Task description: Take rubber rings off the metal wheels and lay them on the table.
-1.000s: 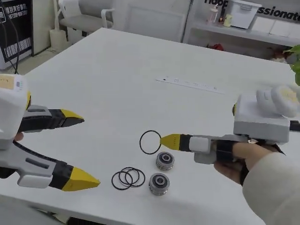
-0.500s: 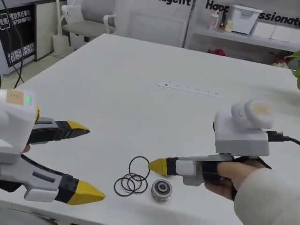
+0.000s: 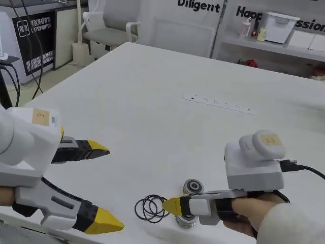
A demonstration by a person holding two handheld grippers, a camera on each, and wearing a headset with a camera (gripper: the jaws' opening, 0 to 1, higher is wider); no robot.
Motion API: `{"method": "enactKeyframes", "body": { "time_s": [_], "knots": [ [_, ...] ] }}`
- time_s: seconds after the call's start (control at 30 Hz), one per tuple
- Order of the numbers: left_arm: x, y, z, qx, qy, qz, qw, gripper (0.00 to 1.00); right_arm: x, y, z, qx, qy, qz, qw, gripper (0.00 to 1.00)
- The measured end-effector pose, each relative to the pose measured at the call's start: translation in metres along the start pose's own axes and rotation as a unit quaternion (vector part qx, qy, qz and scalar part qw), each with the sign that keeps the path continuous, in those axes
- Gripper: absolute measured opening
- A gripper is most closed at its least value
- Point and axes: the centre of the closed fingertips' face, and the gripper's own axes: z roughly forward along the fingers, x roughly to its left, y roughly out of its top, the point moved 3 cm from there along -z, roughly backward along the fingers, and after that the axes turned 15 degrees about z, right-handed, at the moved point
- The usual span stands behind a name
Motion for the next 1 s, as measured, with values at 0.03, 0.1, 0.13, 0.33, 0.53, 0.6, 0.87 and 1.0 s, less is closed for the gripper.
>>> {"method": "enactKeyframes", "body": {
  "time_s": [0.03, 0.1, 0.13, 0.33, 0.53, 0.6, 0.87, 1.0],
  "knots": [
    [0.0, 0.0, 0.0, 0.002, 0.0, 0.002, 1.0, 0.86, -0.001, -0.001, 0.001, 0.003, -0.003, -0.003, 1.0, 0.0],
    [-0.001, -0.001, 0.0, 0.004, -0.001, 0.004, 1.0, 0.86, -0.003, -0.002, 0.003, 0.006, -0.007, -0.009, 0.9999, 0.0],
    [-0.001, -0.001, 0.0, 0.005, -0.001, 0.004, 1.0, 0.86, -0.005, -0.002, 0.005, 0.008, -0.012, -0.01, 0.9999, 0.0],
    [-0.002, -0.003, 0.0, 0.012, -0.001, 0.008, 0.9999, 0.86, -0.014, -0.003, 0.011, 0.017, -0.034, -0.021, 0.999, 0.0],
    [-0.003, -0.005, -0.001, 0.018, 0.001, 0.008, 0.9998, 0.84, -0.019, -0.004, 0.013, 0.021, -0.047, -0.036, 0.998, 0.0],
    [-0.002, -0.006, -0.002, 0.019, 0.003, 0.006, 0.9998, 0.84, -0.021, -0.004, 0.014, 0.023, -0.052, -0.046, 0.9973, 0.0],
    [-0.001, -0.008, -0.003, 0.022, 0.006, 0.008, 0.9997, 0.83, -0.025, -0.002, 0.019, 0.025, -0.062, -0.066, 0.9955, 0.0],
    [0.0, -0.009, -0.003, 0.025, 0.006, 0.008, 0.9996, 0.83, -0.026, 0.001, 0.018, 0.021, -0.066, -0.073, 0.9949, 0.0]
  ]
}}
